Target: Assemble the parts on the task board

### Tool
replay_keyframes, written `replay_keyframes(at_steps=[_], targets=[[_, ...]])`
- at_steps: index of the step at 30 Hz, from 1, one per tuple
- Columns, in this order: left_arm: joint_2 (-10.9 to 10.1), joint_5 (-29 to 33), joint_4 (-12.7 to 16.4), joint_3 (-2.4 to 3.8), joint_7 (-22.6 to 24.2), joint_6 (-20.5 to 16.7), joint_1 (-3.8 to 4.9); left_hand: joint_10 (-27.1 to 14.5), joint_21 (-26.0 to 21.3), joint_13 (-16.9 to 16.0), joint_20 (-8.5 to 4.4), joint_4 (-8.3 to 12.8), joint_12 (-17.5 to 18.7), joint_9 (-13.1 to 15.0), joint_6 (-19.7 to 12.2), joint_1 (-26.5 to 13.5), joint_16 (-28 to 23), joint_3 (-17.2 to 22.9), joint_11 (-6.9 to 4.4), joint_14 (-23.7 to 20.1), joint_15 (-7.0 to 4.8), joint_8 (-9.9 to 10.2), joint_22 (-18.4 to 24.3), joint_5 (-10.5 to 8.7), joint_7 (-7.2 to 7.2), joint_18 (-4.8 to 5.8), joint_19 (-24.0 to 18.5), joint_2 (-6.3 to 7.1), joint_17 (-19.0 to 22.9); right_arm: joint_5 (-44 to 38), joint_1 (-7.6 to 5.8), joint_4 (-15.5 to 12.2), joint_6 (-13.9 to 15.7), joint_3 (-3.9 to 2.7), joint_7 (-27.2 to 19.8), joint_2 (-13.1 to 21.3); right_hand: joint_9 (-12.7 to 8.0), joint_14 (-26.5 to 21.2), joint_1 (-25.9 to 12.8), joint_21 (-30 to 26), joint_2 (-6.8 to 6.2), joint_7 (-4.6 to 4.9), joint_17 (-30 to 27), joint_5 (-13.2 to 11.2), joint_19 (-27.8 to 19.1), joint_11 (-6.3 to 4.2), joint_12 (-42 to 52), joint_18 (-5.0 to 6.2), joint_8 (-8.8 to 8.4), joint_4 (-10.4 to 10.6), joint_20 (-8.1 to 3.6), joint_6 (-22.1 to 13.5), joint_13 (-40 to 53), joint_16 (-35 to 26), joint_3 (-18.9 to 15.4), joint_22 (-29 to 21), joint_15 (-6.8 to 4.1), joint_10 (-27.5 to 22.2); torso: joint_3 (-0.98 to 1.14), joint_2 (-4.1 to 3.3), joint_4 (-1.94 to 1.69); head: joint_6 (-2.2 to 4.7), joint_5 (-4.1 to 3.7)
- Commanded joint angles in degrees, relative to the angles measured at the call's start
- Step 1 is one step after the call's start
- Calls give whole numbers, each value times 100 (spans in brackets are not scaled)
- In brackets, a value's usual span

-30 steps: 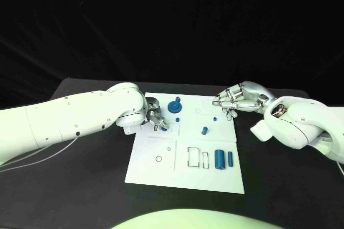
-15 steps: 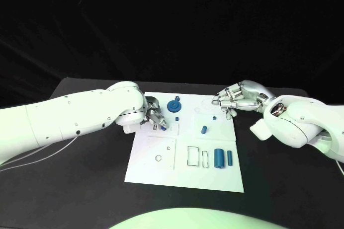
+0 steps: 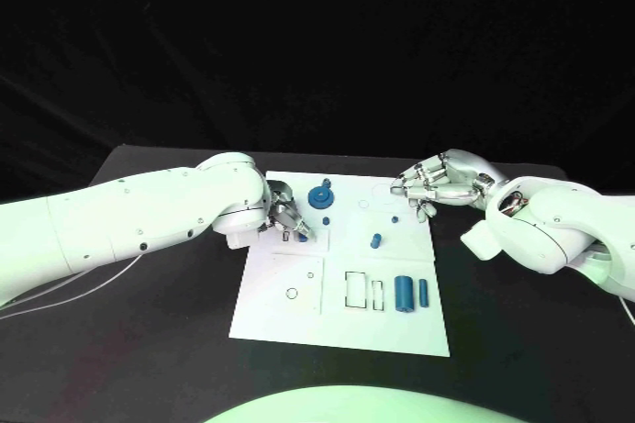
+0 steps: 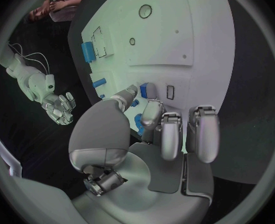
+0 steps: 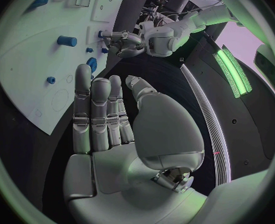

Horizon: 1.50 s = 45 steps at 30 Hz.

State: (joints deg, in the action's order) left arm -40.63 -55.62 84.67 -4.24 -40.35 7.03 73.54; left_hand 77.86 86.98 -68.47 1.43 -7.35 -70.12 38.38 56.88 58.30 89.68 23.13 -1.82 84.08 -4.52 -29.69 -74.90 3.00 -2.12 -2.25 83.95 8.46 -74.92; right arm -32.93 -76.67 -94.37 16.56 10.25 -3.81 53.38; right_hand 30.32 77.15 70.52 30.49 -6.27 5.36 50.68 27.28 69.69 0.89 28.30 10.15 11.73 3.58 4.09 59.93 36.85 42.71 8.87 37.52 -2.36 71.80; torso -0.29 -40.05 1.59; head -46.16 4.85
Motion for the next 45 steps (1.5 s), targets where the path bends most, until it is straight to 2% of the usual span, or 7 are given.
replay_keyframes(at_steps=[1,14,23,30,33,38,45], targets=[[-3,66,18,2,-132,-8,-2,-14,17,-10,-47,-50,-40,4,6,-75,32,-206,37,592,-16,4,-914,-25,-39,97,357,15,-1508,-30,4,1,-89,-1,-43,1,6,-29,24,29,52,-13,-5,-3,-37,-3,28,22,21,27,-14,-47,7,-21,-9,9,2,-32,-1,0,-4,7,-7],[-96,85,84,22,-117,-53,-2,-21,15,-34,-55,-205,-46,-1,14,114,32,-887,29,592,-26,20,-921,-23,-25,98,360,-140,-1508,-28,14,15,-91,-1,-50,-6,6,-29,24,29,52,-13,-5,-3,-37,-3,28,22,21,27,-14,-47,7,-21,-9,9,2,-32,2,0,-2,13,4],[-279,101,224,132,-120,8,28,-42,7,-11,-63,-289,-17,0,4,187,32,-1176,29,592,-27,25,-909,-22,-23,94,356,-177,-1508,-26,26,56,-93,-1,-53,-1,12,-39,25,30,51,-11,-12,-5,-43,-1,26,22,22,28,-13,-54,11,-34,-9,13,4,-40,4,8,1,59,-10],[-441,191,223,286,-112,245,157,-193,-23,179,-62,-321,175,-20,-118,352,32,-1399,63,592,-5,90,-857,-22,-68,83,332,-228,-1508,-25,30,99,-88,-1,-51,4,12,-39,25,30,51,-11,-12,-5,-43,-1,26,22,22,28,-13,-54,11,-34,-9,13,4,-40,6,6,-2,106,-25],[-453,222,136,327,-98,309,269,-256,-41,253,-47,-360,251,-54,-219,414,32,-1518,96,592,20,161,-826,-23,-109,77,317,-258,-1508,-24,30,117,-87,0,-51,1,12,-39,25,30,51,-11,-12,-5,-43,-1,26,22,22,28,-13,-54,11,-34,-9,13,4,-40,3,0,1,133,-28],[-347,-81,-161,356,-39,340,462,-337,-61,343,-4,-495,336,-137,-339,427,32,-1774,154,592,69,285,-793,-23,-174,70,301,-279,-1508,-23,31,141,-84,0,-49,-9,12,-39,25,30,51,-11,-12,-5,-43,-1,26,22,22,28,-13,-54,11,-34,-9,13,4,-40,5,-4,-4,171,-20],[-89,-556,-599,342,15,431,539,-357,-70,363,20,-648,348,-189,-324,456,32,-1982,170,592,87,323,-781,-23,-187,66,295,-313,-1508,-22,31,139,-85,0,-45,-20,12,-39,25,30,51,-11,-12,-5,-43,-1,26,22,22,28,-13,-54,11,-34,-9,13,4,-40,1,-10,8,200,18]])
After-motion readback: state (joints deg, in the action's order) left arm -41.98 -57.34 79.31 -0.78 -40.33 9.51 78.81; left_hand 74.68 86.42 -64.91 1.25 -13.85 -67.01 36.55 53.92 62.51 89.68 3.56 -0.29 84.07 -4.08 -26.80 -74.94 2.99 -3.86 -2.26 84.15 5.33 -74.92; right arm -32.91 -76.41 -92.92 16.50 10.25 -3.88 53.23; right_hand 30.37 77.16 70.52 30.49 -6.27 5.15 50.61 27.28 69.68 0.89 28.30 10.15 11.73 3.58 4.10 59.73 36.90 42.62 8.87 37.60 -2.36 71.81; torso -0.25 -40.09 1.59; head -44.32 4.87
